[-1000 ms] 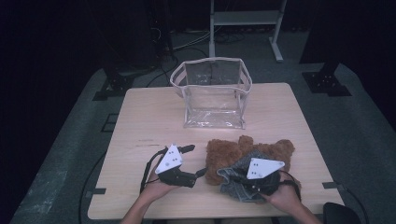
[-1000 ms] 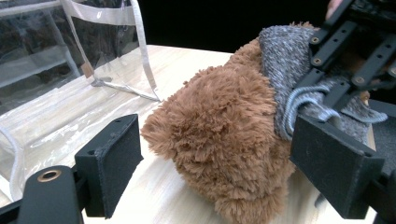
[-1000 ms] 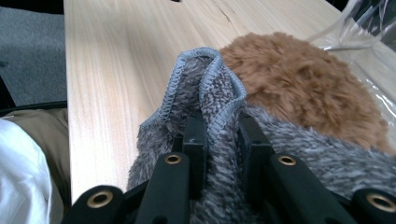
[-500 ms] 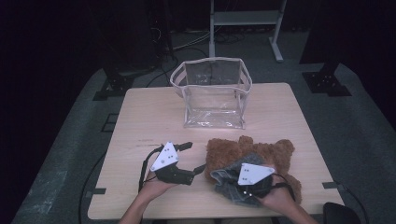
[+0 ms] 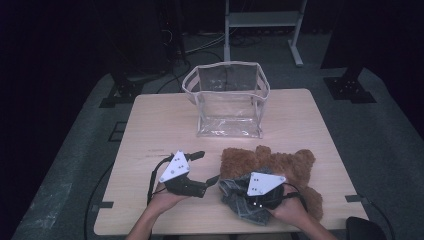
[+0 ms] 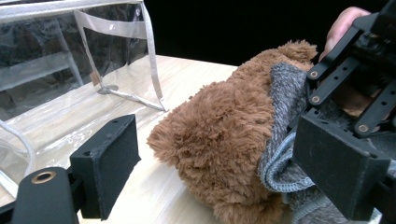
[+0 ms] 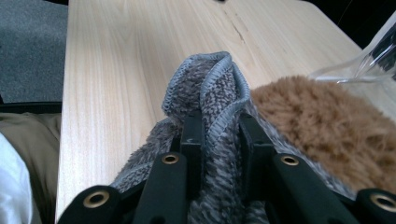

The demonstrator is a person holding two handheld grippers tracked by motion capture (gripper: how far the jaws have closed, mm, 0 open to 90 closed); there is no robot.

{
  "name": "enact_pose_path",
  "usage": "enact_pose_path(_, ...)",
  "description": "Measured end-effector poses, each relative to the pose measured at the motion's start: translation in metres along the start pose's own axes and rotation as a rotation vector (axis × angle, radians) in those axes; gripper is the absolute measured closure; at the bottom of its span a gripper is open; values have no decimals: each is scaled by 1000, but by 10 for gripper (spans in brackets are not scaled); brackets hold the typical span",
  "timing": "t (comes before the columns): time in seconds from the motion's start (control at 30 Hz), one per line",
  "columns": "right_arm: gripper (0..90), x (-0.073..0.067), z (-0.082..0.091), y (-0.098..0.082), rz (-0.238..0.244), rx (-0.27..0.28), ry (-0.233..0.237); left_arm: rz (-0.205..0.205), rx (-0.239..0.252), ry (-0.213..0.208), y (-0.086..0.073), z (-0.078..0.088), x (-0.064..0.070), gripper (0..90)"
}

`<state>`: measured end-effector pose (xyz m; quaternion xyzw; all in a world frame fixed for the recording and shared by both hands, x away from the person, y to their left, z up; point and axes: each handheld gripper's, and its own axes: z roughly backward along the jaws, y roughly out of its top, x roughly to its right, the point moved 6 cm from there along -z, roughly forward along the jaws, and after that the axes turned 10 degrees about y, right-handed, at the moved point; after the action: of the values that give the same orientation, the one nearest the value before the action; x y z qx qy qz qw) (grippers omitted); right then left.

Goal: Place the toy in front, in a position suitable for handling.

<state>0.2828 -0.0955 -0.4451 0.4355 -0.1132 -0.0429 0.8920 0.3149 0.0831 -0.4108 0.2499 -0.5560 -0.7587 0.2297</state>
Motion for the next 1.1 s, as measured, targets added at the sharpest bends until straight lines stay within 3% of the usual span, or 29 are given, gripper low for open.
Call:
enact_pose_path(0.17, 741, -1, 17, -13, -51, 0, -11, -11, -11, -4, -1, -2, 1, 134)
enact_pose_path(0.2, 740, 1, 30, -16, -90, 24, -26, -14, -9, -5, -1, -3, 3, 134)
enact_pose_path(0.3, 741, 12, 42, -10, -127, 75, -38, -15, -7, -9, 0, -4, 5, 132)
enact_pose_path(0.37, 738, 19, 41, 2, -142, 105, -31, -14, -7, -10, 0, -5, 6, 130)
enact_pose_path(0.5, 735, 34, 24, 19, -161, 123, 9, -22, -12, -18, -2, -4, 6, 130)
enact_pose_path(0.67, 739, 36, 18, 12, -185, 105, 22, -19, -23, -22, -6, -3, 5, 130)
enact_pose_path(0.87, 741, 40, 57, -15, -275, 85, 11, -31, -32, -29, -6, -4, 9, 121)
enact_pose_path(1.03, 741, 68, 89, -27, -367, 105, -59, -31, -37, -38, -7, -7, 11, 112)
enact_pose_path(1.1, 741, 79, 93, -33, -428, 108, -48, -31, -43, -50, -7, -12, 14, 108)
